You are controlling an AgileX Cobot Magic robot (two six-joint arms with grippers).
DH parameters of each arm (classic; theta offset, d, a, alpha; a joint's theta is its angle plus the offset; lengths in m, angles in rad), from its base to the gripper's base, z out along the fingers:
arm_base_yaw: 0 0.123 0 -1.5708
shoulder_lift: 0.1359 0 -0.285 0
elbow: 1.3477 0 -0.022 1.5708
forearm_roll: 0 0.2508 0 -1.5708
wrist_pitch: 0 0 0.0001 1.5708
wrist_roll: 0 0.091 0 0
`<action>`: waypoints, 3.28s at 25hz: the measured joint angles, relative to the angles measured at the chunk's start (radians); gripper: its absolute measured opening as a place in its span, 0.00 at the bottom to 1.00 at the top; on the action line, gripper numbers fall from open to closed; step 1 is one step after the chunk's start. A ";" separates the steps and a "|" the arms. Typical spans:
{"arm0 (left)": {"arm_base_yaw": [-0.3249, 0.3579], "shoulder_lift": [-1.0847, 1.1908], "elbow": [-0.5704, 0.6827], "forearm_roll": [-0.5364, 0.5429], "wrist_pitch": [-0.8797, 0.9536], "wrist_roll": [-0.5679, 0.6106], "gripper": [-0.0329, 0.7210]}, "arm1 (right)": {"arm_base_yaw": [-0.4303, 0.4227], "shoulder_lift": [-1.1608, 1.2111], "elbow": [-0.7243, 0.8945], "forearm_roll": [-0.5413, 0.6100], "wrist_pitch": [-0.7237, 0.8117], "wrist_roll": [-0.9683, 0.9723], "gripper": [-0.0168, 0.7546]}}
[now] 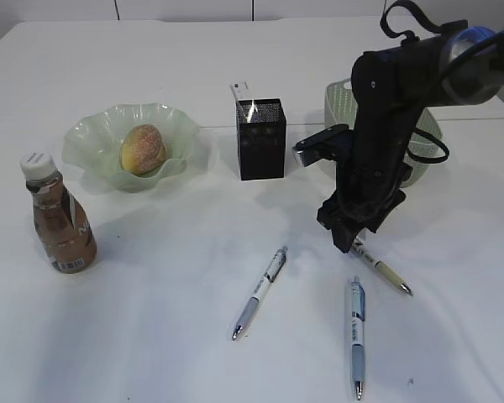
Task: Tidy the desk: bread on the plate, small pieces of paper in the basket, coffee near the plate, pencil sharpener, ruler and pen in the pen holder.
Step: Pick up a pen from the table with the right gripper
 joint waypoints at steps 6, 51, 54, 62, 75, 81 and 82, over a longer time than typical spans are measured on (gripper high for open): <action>0.000 0.000 0.000 0.000 0.000 0.000 0.36 | -0.002 0.030 -0.033 0.009 0.004 -0.019 0.65; 0.000 0.014 0.000 0.000 -0.002 0.000 0.36 | -0.046 0.090 -0.065 0.046 0.017 0.017 0.48; 0.000 0.014 0.000 0.000 -0.002 0.000 0.36 | -0.046 0.092 -0.065 0.046 0.017 0.017 0.47; 0.000 0.014 0.000 0.000 -0.002 0.000 0.36 | -0.046 0.097 -0.067 0.046 0.017 0.020 0.28; 0.000 0.014 0.000 0.000 -0.002 0.000 0.36 | -0.046 0.114 -0.130 0.054 0.051 0.020 0.16; 0.000 0.014 0.000 0.000 -0.002 0.000 0.36 | -0.046 0.114 -0.242 0.078 0.136 0.020 0.16; 0.000 0.014 0.000 0.000 -0.002 0.000 0.36 | -0.046 0.114 -0.303 0.096 0.155 0.020 0.16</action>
